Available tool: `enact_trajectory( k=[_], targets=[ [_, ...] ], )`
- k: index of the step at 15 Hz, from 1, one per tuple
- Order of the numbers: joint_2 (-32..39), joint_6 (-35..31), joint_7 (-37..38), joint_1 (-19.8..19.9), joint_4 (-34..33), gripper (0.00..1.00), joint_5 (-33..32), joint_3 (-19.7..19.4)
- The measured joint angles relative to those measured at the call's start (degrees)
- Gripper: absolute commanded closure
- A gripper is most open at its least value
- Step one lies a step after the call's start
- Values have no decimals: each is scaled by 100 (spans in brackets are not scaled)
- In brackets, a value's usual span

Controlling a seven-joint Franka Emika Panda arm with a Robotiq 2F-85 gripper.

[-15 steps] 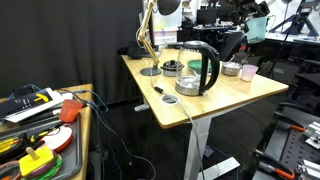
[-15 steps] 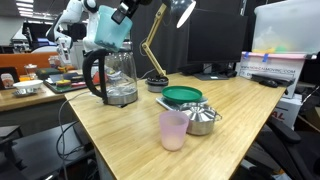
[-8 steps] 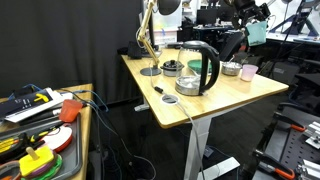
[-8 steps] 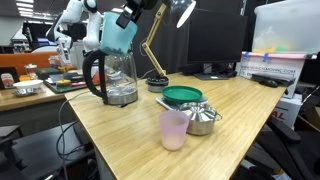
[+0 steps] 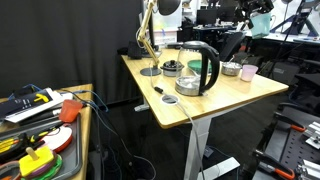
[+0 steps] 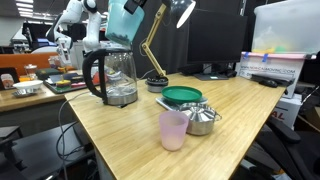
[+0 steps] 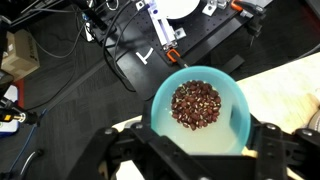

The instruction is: Pour the things in the blue cup onto the plate

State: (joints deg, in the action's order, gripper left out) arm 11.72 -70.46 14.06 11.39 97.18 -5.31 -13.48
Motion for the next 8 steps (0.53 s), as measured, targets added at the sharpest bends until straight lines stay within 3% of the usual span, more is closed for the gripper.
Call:
enact_trajectory(
  k=[7,8],
  targets=[
    [869,1146,-379,-138,-1794,46,-8,231],
    [1004,1276,-417,-133,-2069,21,-52,230]
  ],
)
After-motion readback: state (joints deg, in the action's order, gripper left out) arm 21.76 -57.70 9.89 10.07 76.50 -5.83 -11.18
